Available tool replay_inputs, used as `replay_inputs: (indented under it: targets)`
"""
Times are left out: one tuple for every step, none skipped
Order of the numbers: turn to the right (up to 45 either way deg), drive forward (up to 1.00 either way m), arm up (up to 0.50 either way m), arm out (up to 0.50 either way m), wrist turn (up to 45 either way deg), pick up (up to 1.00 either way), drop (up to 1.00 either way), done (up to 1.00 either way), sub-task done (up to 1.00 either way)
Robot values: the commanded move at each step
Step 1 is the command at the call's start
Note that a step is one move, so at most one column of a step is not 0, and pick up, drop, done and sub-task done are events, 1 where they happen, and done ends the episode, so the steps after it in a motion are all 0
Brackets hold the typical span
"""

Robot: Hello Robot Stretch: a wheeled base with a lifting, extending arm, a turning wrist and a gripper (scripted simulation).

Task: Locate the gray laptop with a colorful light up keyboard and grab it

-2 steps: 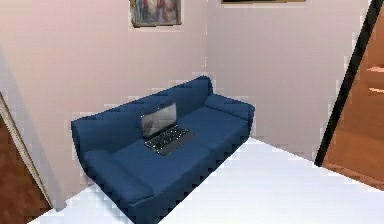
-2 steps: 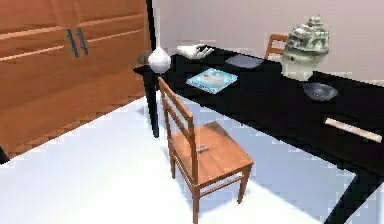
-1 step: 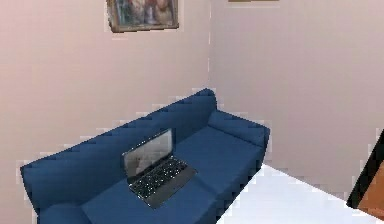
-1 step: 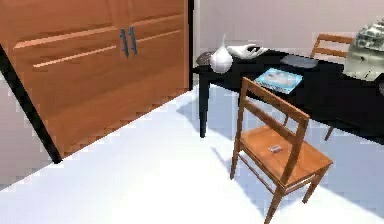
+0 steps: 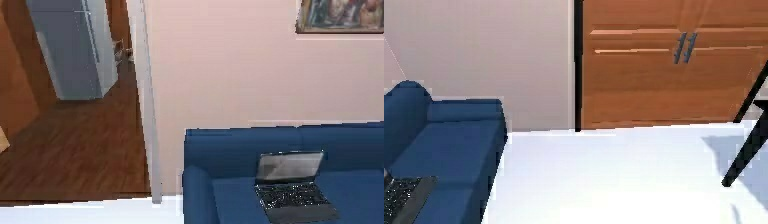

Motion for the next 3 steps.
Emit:
replay_inputs:
  targets:
    - [-45.0,0.00,0.00,0.00,0.0,0.00,0.00,0.00,0.00]
    - [-9.0,0.00,0.00,0.00,0.0,0.00,0.00,0.00,0.00]
    - [45.0,0.00,0.00,0.00,0.0,0.00,0.00,0.00,0.00]
